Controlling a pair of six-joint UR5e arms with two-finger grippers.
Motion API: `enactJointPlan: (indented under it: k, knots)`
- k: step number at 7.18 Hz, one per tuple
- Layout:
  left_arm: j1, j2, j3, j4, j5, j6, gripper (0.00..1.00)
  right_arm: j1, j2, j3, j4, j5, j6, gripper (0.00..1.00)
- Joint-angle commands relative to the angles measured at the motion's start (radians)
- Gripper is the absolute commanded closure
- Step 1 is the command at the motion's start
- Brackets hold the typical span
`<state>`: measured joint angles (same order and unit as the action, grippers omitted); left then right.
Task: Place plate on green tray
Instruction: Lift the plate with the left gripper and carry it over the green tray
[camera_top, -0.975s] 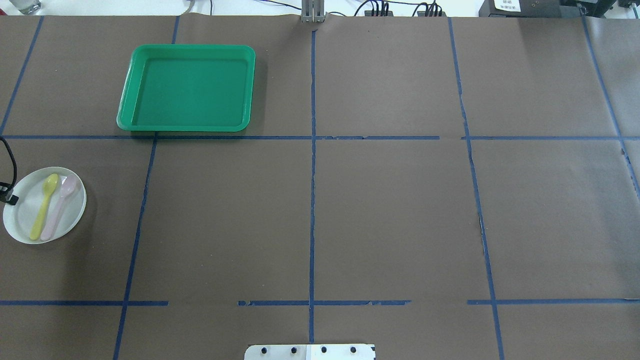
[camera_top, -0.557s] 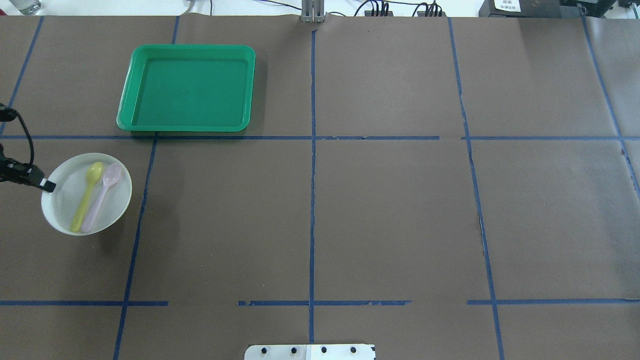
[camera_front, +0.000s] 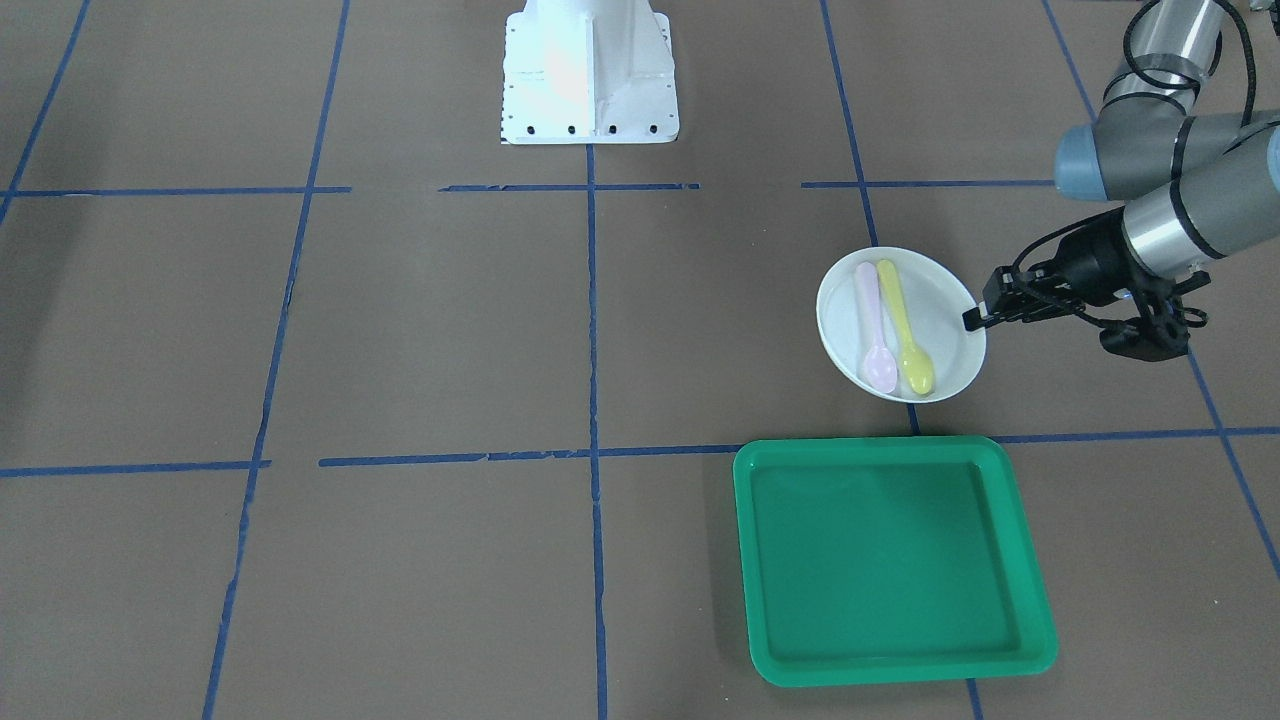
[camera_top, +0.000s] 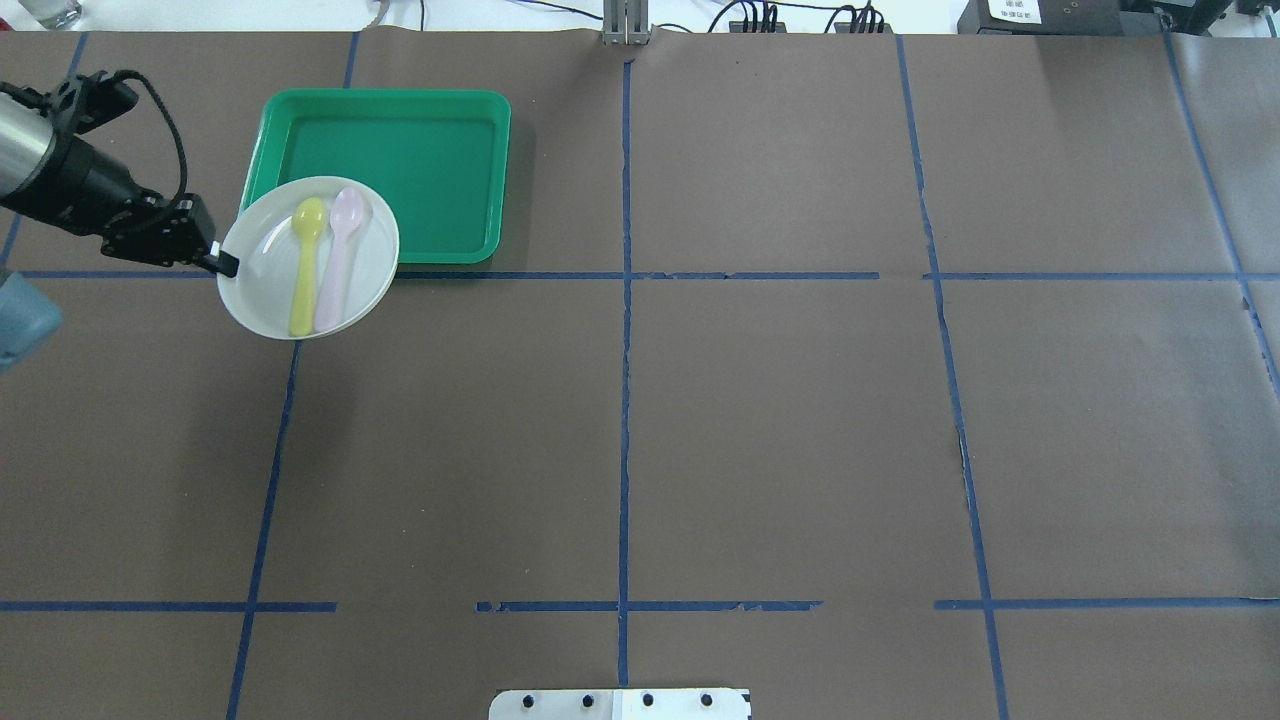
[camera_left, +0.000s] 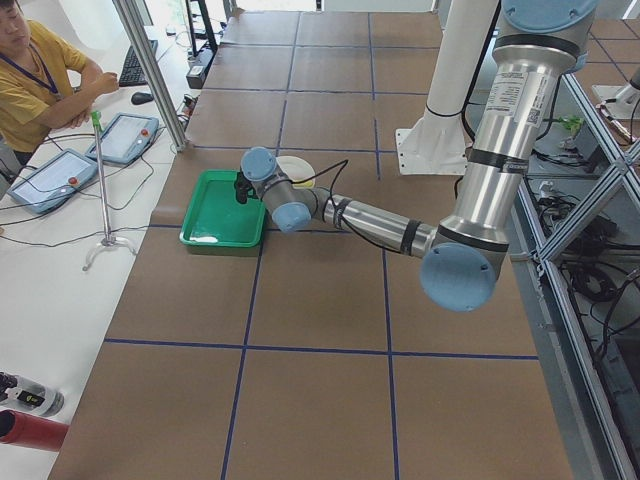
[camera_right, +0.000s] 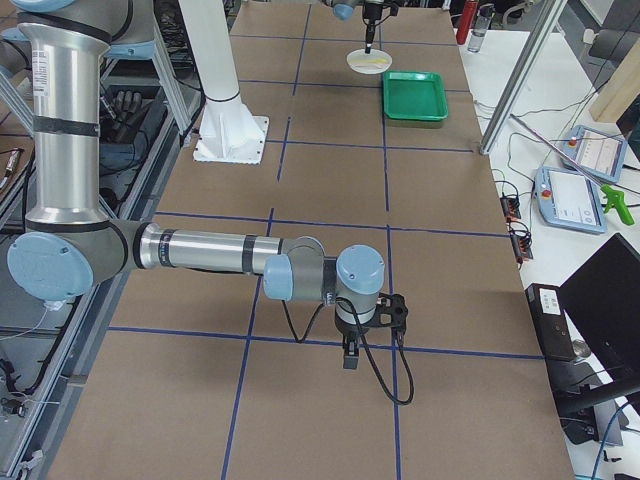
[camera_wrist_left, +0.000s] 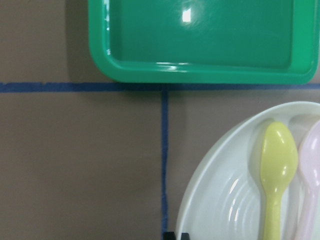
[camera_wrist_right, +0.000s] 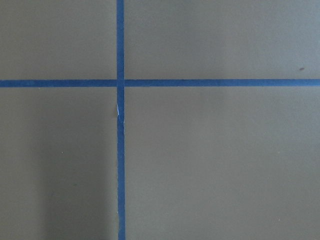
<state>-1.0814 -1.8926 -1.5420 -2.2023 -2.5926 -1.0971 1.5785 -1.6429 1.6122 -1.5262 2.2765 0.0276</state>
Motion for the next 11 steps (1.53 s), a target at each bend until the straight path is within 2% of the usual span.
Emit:
enactJointPlan:
  k: [1,2,3,6,11]
  knots:
    - [0.037,-0.272,0.253,0.007,0.034,-0.153,1.00,0.000,0.000,0.000,0.000,0.000,0.000,0.00]
    - [0.058,-0.313,0.290,0.006,0.149,-0.176,1.00,0.000,0.000,0.001,0.000,0.000,0.000,0.00]
    - [0.060,-0.332,0.324,0.006,0.182,-0.172,1.00,0.000,0.000,0.002,0.000,0.000,0.002,0.00]
    - [0.031,-0.336,0.457,0.004,0.235,0.069,1.00,0.000,0.000,0.002,0.000,0.000,0.000,0.00]
    - [0.021,-0.339,0.568,-0.062,0.272,0.075,1.00,0.000,0.000,0.002,0.000,0.000,0.000,0.00]
